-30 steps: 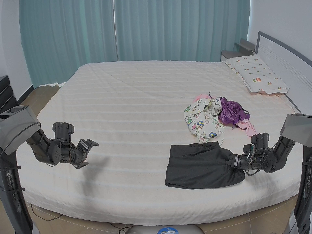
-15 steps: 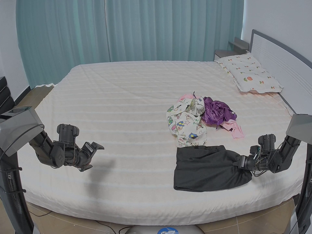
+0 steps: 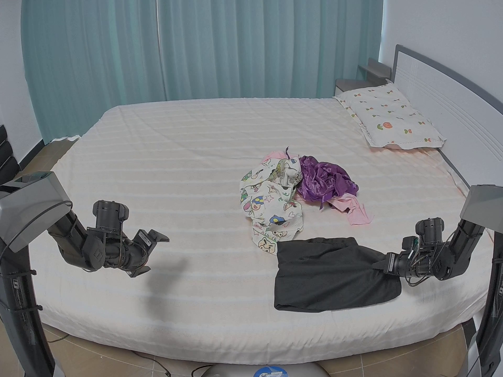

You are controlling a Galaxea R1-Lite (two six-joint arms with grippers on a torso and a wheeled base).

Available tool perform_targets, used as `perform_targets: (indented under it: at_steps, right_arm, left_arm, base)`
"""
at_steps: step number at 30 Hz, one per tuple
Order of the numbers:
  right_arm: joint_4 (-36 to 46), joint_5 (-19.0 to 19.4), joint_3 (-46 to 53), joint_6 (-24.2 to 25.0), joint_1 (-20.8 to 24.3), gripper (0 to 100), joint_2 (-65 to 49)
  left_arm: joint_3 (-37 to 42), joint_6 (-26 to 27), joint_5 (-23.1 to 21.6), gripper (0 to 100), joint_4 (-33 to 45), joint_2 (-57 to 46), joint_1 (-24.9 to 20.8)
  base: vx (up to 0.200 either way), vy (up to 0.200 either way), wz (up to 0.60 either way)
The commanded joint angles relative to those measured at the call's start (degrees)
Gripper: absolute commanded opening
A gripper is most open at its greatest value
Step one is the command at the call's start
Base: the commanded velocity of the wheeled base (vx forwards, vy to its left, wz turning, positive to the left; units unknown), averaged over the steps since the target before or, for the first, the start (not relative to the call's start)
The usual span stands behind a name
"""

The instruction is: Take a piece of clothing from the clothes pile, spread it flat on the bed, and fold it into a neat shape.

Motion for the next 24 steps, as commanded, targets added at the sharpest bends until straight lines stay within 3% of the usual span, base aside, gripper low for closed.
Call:
perform_targets:
  at_steps: [1,7,14,20,24]
  right_arm:
    - [-1.01,-0.04,-0.44,0.41,0.61,100,0.72]
    - [-4.26,-0.48,-0.44,1.55,-0.19,100,0.54]
    - [-4.26,-2.76,-4.92,10.34,-0.89,100,2.74]
    - [-3.39,-7.07,-10.90,13.06,-0.10,100,8.01]
    - [-1.36,-6.28,-11.34,15.70,1.22,100,8.45]
  left_arm:
    - [0.01,-0.02,0.01,100,-0.01,0.21,0.02]
    - [0.10,-0.02,0.01,100,-0.01,0.21,0.02]
    - [0.10,-0.02,0.10,100,-0.01,0.30,0.02]
    - [0.10,-0.02,0.71,100,-0.01,0.30,0.02]
    - [0.10,-0.02,1.68,100,-0.01,0.39,-0.07]
  base:
    - [0.000,0.000,0.00]
    - [0.000,0.000,0.00]
    - [0.000,0.000,0.00]
    - [0.000,0.000,0.00]
    - [0.000,0.000,0.00]
